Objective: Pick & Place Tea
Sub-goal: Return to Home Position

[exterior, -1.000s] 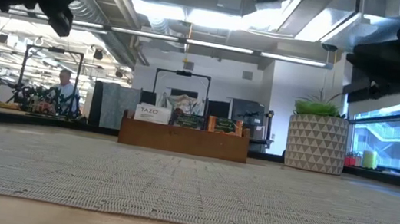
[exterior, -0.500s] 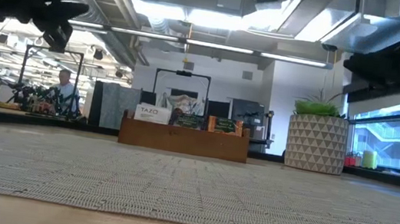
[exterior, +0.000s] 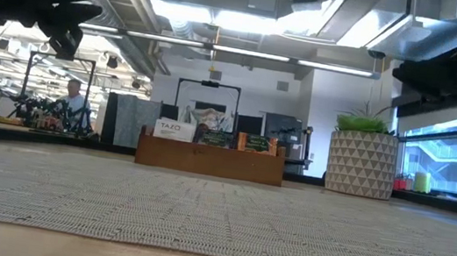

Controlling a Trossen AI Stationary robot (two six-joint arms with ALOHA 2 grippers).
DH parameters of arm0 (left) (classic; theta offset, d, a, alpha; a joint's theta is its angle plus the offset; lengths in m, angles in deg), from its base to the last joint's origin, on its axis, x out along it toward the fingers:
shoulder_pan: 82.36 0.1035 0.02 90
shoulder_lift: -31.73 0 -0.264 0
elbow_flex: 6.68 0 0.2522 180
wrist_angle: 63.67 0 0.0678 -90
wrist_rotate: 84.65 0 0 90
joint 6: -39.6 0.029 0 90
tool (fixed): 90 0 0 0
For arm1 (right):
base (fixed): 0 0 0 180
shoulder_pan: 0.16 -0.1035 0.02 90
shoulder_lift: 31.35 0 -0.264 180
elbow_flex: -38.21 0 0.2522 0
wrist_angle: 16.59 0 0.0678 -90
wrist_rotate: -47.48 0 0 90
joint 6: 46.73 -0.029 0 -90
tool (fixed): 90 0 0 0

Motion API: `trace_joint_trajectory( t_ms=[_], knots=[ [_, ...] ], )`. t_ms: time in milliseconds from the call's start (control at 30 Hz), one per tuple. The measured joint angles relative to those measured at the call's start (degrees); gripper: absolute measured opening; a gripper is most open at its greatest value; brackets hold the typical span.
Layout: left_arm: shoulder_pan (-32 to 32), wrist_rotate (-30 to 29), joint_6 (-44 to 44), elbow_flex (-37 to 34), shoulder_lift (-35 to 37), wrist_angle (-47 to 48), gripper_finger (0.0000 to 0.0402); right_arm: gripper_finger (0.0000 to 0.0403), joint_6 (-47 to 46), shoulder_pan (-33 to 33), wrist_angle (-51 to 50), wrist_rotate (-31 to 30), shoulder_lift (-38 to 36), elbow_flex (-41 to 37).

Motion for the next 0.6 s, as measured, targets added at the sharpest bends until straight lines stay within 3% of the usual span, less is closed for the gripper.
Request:
trace_joint_trajectory(
  t_ms=[600],
  knots=[
    [0.0, 0.0, 0.0, 0.0, 0.0, 0.0, 0.0103, 0.0102, 0.0, 0.0, 0.0, 0.0, 0.0, 0.0]
  ],
)
